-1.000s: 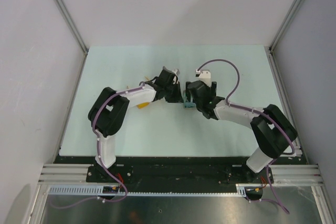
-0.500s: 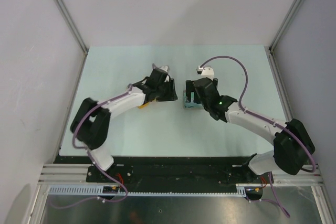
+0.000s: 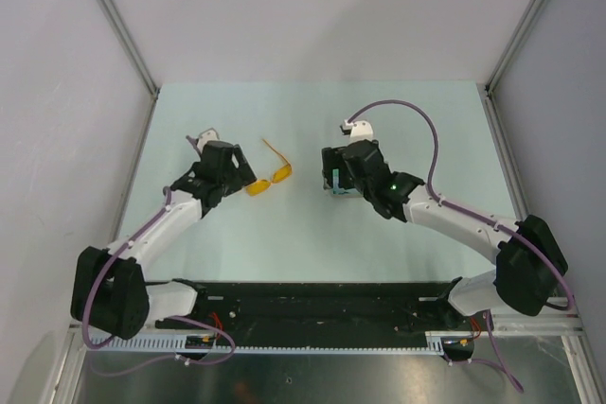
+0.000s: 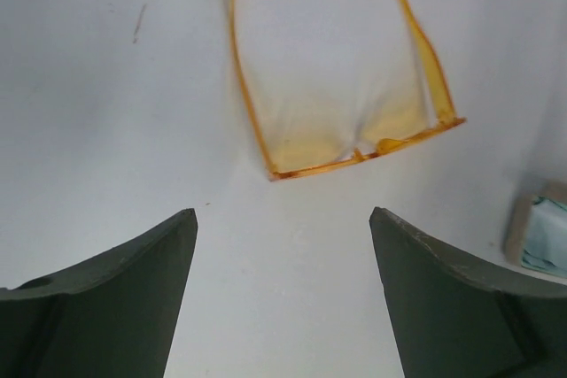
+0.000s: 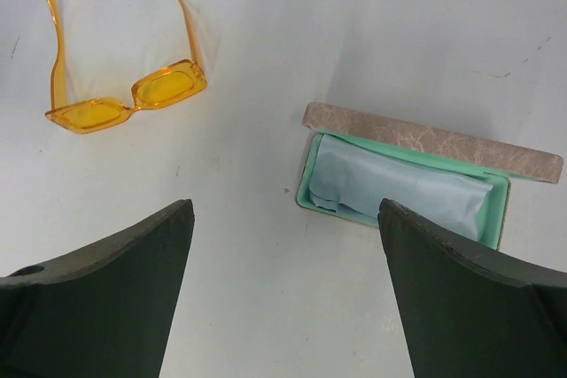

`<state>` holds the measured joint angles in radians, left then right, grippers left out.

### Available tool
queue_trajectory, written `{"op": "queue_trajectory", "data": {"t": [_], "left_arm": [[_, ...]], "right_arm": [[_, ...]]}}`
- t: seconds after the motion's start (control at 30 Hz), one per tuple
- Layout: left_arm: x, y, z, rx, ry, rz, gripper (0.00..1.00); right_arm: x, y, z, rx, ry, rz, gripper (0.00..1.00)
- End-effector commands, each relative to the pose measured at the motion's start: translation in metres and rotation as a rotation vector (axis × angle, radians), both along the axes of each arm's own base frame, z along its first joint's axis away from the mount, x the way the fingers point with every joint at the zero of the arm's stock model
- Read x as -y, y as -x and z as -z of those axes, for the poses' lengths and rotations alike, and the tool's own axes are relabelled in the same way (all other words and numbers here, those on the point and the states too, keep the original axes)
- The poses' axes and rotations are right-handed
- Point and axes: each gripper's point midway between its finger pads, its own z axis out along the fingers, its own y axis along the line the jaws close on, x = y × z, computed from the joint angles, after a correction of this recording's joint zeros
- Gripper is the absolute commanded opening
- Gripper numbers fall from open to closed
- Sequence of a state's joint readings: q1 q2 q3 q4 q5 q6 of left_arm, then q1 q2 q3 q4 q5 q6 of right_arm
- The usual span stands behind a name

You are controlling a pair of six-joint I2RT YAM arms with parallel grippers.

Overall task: Organize the sunglasses
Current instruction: Pick up the left temple of the sunglasses.

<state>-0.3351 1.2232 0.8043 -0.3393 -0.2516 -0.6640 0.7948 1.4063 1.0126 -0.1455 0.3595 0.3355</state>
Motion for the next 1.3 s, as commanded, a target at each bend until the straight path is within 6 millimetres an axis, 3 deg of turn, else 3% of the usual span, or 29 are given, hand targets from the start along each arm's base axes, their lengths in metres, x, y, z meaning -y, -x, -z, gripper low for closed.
{"op": "queue_trajectory", "data": {"t": [0.0, 0.07, 0.2, 0.33, 0.53, 0.8, 1.03, 1.2, 1.27], "left_arm": [[-0.021, -0.006, 0.016, -0.043, -0.012, -0.129, 0.85], [-0.027, -0.012, 0.021, -0.064, -0.001, -0.149, 0.85], [-0.026, -0.024, 0.05, -0.167, 0.014, -0.149, 0.81], [-0.013, -0.046, 0.055, -0.193, 0.054, -0.125, 0.7], [-0.009, -0.064, 0.053, -0.185, 0.055, -0.119, 0.69], [-0.013, -0.053, 0.08, -0.254, 0.032, -0.14, 0.66], [-0.014, -0.048, 0.09, -0.28, 0.026, -0.137, 0.46], [-0.013, -0.044, 0.094, -0.295, 0.028, -0.127, 0.42], [-0.014, -0.041, 0.098, -0.306, 0.022, -0.127, 0.36]], "right_arm": [[-0.011, 0.002, -0.022, 0.018, -0.048, -0.018, 0.9], [-0.009, 0.006, -0.025, 0.011, -0.055, -0.012, 0.89], [-0.006, 0.015, -0.025, -0.013, -0.05, -0.011, 0.89], [-0.004, 0.019, -0.027, -0.016, -0.046, -0.01, 0.89], [0.0, 0.022, -0.024, -0.027, -0.03, -0.006, 0.88], [0.004, 0.021, -0.023, -0.027, -0.021, 0.006, 0.88], [0.005, 0.019, -0.021, -0.032, -0.018, 0.01, 0.88], [0.008, 0.019, -0.023, -0.028, -0.02, 0.025, 0.88], [0.008, 0.019, -0.024, -0.024, -0.023, 0.028, 0.87]]}}
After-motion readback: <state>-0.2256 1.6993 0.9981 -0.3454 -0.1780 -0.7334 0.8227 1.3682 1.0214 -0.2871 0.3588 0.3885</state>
